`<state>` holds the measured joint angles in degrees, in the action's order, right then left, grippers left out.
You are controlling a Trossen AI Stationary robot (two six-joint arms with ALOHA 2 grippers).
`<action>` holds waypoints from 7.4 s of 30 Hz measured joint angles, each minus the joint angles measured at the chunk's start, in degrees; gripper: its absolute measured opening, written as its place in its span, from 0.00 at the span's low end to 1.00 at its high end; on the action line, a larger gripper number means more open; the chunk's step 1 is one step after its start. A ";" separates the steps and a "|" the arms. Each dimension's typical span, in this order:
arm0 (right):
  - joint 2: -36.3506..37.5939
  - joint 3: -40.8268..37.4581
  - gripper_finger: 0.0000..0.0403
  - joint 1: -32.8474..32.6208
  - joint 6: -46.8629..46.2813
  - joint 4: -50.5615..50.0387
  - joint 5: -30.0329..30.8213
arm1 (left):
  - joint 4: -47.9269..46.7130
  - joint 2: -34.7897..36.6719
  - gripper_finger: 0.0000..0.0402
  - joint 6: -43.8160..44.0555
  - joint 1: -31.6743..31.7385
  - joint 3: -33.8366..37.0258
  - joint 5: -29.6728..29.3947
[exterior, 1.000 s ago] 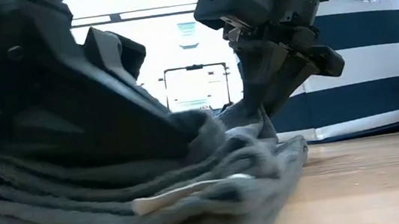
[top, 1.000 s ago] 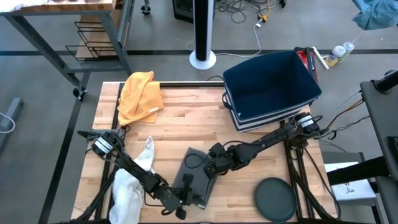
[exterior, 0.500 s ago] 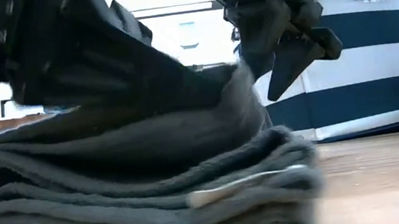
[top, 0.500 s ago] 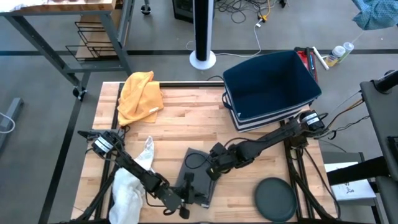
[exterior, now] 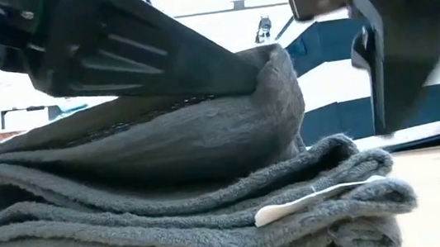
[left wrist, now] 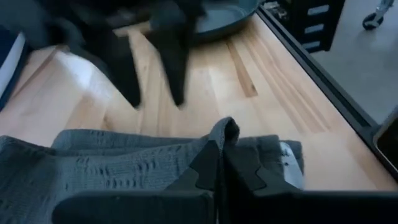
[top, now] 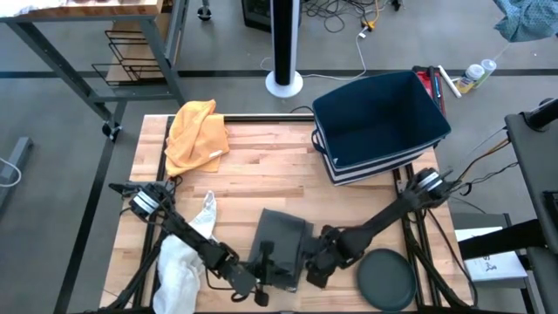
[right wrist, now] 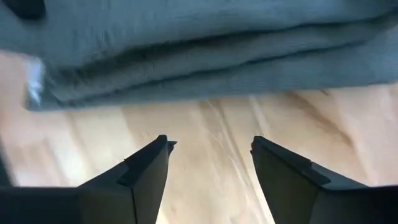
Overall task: Fold kitchen towel into neat rectangle
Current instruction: Fold the gray towel
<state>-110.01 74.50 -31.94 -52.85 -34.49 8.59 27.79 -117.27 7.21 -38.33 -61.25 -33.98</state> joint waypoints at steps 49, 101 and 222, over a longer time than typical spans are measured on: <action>-7.31 3.87 0.58 -0.29 5.91 6.93 3.49 | 6.84 -4.55 0.26 -0.72 1.23 0.00 6.63; -7.24 3.78 0.56 -0.33 5.34 8.16 2.96 | -0.35 -11.96 0.30 4.75 2.24 -9.22 1.43; -5.41 4.44 0.63 -0.68 0.07 3.42 7.44 | -5.21 2.19 0.06 1.64 0.21 -0.85 11.02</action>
<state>-115.42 78.94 -32.62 -52.77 -31.07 16.03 22.59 -115.09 8.84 -38.12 -62.11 -22.96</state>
